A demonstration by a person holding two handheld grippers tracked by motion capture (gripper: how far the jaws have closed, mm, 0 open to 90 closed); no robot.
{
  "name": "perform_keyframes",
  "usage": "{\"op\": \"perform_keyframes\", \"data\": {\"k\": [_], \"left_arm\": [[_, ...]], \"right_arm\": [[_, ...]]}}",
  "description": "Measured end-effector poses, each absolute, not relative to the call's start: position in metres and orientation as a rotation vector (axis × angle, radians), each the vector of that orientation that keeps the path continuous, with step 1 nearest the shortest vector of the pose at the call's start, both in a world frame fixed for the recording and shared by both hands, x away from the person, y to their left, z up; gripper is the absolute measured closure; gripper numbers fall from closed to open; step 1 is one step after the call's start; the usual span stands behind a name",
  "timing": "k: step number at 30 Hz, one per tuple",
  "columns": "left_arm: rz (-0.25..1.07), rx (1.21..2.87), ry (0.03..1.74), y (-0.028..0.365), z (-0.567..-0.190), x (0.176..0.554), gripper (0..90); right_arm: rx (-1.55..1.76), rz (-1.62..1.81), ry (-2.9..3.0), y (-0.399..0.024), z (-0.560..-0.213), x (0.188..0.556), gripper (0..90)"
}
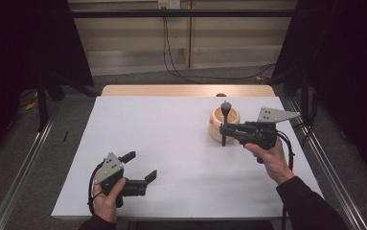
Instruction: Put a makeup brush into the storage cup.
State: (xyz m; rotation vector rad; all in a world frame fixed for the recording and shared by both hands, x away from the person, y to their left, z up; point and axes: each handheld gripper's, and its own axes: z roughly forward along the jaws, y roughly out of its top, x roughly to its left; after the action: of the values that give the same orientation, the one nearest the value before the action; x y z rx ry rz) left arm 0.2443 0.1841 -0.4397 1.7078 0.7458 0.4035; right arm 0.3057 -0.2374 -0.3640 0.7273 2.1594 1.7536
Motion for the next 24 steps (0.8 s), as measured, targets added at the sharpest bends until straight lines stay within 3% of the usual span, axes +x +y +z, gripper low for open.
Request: {"op": "perform_keyframes", "data": {"k": [24], "left_arm": [[0.41, 1.727, 0.71, 0.181, -0.438, 0.242, 1.4]], "right_arm": [[0.849, 1.701, 2.011, -0.253, -0.341, 0.35, 79.2]]}}
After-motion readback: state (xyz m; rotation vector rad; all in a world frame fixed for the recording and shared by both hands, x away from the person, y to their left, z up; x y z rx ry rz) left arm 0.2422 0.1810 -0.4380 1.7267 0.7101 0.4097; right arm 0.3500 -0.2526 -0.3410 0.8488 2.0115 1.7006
